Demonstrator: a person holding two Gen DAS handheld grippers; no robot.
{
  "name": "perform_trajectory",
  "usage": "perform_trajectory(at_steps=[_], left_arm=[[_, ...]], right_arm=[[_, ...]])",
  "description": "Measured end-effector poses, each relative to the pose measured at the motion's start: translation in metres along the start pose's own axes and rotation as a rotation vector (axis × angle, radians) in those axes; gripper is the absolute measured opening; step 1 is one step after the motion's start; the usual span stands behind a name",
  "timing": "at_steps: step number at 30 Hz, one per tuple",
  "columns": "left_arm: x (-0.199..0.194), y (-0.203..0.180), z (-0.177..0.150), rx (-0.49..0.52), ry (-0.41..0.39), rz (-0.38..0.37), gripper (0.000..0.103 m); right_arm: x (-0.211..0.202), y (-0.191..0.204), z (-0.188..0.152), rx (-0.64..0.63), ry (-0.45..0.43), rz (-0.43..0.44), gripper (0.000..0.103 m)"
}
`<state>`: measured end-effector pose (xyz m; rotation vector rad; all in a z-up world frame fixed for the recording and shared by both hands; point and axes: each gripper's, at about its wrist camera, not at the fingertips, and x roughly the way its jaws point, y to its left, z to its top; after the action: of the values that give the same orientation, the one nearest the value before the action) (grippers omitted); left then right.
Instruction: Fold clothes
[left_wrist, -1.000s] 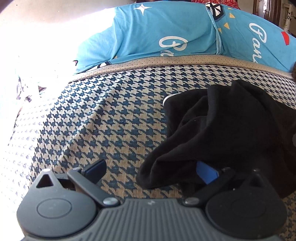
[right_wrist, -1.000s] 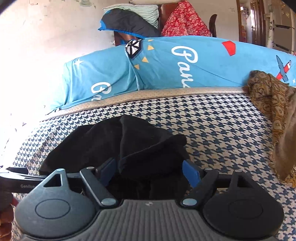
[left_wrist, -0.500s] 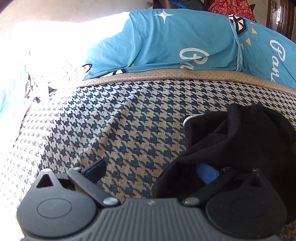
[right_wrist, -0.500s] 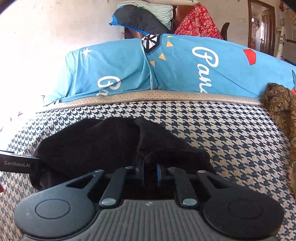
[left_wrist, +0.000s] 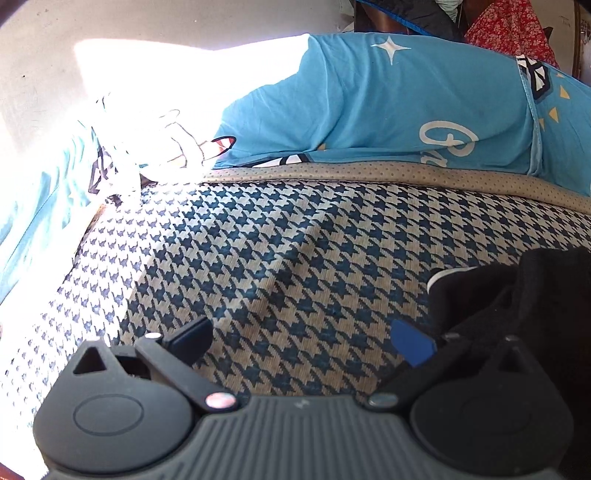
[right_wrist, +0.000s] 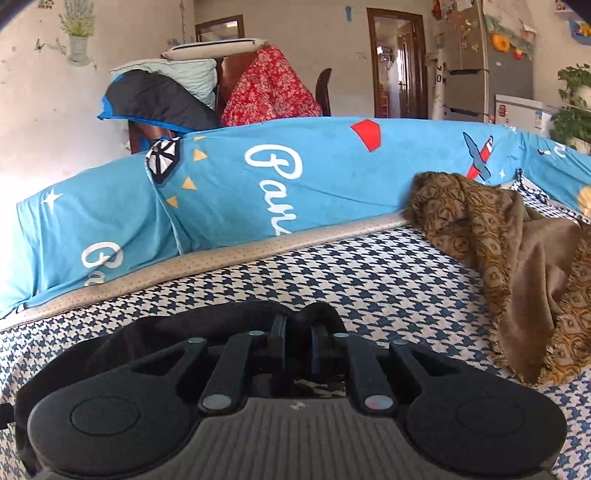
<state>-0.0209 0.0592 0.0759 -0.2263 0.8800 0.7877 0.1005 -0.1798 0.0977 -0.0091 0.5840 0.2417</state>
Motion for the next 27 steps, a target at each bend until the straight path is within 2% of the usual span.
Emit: perform_trajectory(at_steps=[1,4,7,10,13,16,18,22,27], left_arm=[[0.0,0.004,0.001,-0.02,0.005,-0.006,0.103],[-0.005,0.01,0.001,-0.038,0.007,-0.051,0.103],[-0.01,0.008,0.0,-0.014,0.012,-0.084,0.103],[-0.013,0.005,-0.002,-0.004,0.03,-0.129,0.103],[-0.016,0.003,-0.003,-0.004,0.032,-0.149,0.103],[-0.016,0.003,-0.004,0.001,0.033,-0.142,0.103],[-0.015,0.005,-0.004,-0.007,0.037,-0.146,0.103],[-0.015,0.005,-0.004,-0.004,0.035,-0.15,0.103],[-0.015,0.002,-0.005,0.008,0.036,-0.146,0.103]], right_arm=[[-0.002,-0.001,0.001,-0.003,-0.011,-0.013,0.03],[-0.012,-0.003,0.003,-0.027,-0.058,-0.032,0.047],[-0.021,-0.003,0.006,-0.026,-0.076,0.045,0.052],[-0.023,0.003,0.004,-0.049,-0.022,0.195,0.054],[-0.024,0.023,-0.008,-0.148,0.039,0.329,0.054],[-0.027,0.043,-0.023,-0.282,0.075,0.42,0.056],[-0.031,0.053,-0.032,-0.358,0.088,0.468,0.058],[-0.035,0.068,-0.046,-0.454,0.109,0.55,0.07],[-0.033,0.083,-0.055,-0.513,0.093,0.539,0.074]])
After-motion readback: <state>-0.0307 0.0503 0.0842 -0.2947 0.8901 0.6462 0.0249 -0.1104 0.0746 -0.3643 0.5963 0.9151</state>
